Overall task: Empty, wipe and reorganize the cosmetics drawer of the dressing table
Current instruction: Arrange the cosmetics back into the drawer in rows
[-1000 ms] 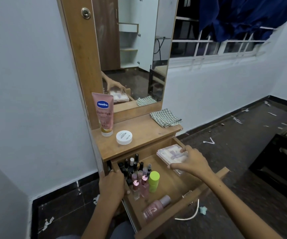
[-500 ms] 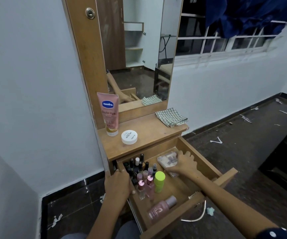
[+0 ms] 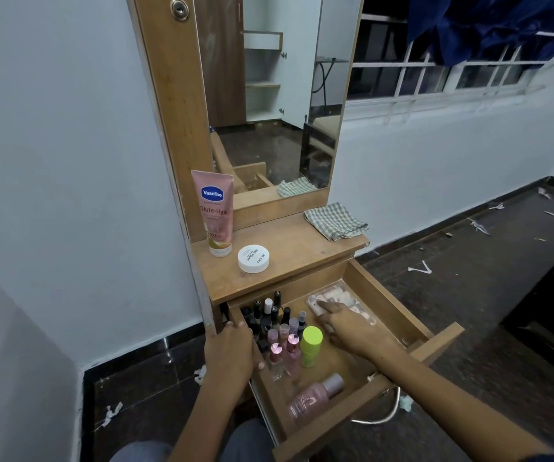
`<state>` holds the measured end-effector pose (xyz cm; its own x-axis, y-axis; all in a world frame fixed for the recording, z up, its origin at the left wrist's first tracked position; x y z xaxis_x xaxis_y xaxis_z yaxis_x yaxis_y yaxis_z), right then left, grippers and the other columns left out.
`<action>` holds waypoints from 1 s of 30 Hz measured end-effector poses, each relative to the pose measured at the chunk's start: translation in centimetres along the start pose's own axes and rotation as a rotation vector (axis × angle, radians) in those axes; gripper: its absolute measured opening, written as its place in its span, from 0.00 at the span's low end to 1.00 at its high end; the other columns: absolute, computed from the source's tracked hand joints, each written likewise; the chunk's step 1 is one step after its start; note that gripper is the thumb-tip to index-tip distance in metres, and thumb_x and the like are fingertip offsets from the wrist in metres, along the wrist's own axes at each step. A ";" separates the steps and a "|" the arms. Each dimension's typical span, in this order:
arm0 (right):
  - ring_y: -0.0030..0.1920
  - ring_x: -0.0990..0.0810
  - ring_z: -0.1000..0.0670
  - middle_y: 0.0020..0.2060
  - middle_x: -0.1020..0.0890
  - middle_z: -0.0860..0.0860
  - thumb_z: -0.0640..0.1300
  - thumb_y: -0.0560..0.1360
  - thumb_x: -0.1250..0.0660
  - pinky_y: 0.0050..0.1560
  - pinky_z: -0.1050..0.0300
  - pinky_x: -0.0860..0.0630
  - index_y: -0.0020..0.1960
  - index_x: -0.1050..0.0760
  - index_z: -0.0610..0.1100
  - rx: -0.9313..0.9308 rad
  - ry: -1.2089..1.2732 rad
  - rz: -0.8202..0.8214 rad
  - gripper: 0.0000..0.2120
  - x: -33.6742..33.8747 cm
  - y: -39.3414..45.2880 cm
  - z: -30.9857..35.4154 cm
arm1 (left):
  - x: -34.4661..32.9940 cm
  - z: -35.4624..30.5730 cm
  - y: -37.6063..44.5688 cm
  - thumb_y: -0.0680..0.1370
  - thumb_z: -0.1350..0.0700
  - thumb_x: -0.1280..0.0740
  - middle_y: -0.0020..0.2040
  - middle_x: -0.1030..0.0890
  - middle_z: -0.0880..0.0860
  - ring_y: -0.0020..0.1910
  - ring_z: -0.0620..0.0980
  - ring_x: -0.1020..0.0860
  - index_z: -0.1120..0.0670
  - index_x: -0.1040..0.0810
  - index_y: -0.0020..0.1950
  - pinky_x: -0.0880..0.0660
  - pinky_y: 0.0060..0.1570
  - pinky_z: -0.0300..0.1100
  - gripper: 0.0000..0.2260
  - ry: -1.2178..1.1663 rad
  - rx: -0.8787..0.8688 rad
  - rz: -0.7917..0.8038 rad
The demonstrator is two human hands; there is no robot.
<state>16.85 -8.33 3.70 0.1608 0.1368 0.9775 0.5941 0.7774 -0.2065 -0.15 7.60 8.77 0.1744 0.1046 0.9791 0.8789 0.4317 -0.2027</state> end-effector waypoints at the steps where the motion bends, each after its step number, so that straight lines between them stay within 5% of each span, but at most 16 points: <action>1: 0.75 0.41 0.44 0.77 0.45 0.45 0.38 0.78 0.42 0.70 0.54 0.37 0.65 0.28 0.40 0.014 -0.019 0.001 0.17 -0.1 0.1 0.0 | 0.0 0.0 0.0 0.75 0.44 0.31 0.65 0.25 0.50 0.67 0.49 0.30 0.52 0.29 0.67 0.46 0.72 0.52 0.24 -0.005 0.002 0.000; 12: 0.75 0.43 0.38 0.77 0.47 0.42 0.34 0.78 0.45 0.72 0.48 0.40 0.75 0.39 0.42 -0.013 -0.109 -0.012 0.25 -0.4 1.9 -1.3 | -0.1 -0.1 0.1 0.75 0.44 0.32 0.65 0.25 0.51 0.68 0.49 0.31 0.52 0.28 0.67 0.47 0.72 0.53 0.24 0.006 0.001 0.017; 30: 0.75 0.43 0.40 0.77 0.47 0.43 0.34 0.78 0.43 0.70 0.47 0.37 0.71 0.34 0.43 -0.066 -0.007 0.009 0.22 -0.5 1.9 -1.3 | -0.1 -0.1 -0.3 0.75 0.45 0.32 0.63 0.24 0.50 0.66 0.48 0.29 0.51 0.26 0.63 0.44 0.71 0.51 0.19 -0.014 -0.005 -0.008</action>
<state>18.94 -7.69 2.75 0.1613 0.1482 0.9757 0.6435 0.7338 -0.2178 -0.36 7.36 8.69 0.1614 0.1140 0.9803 0.8824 0.4282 -0.1951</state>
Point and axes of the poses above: each hand's wrist, its own y-axis towards the middle knuckle, its own x-axis out of the back of the hand, z = x × y, the point moved 3 cm from there along y, towards the middle knuckle
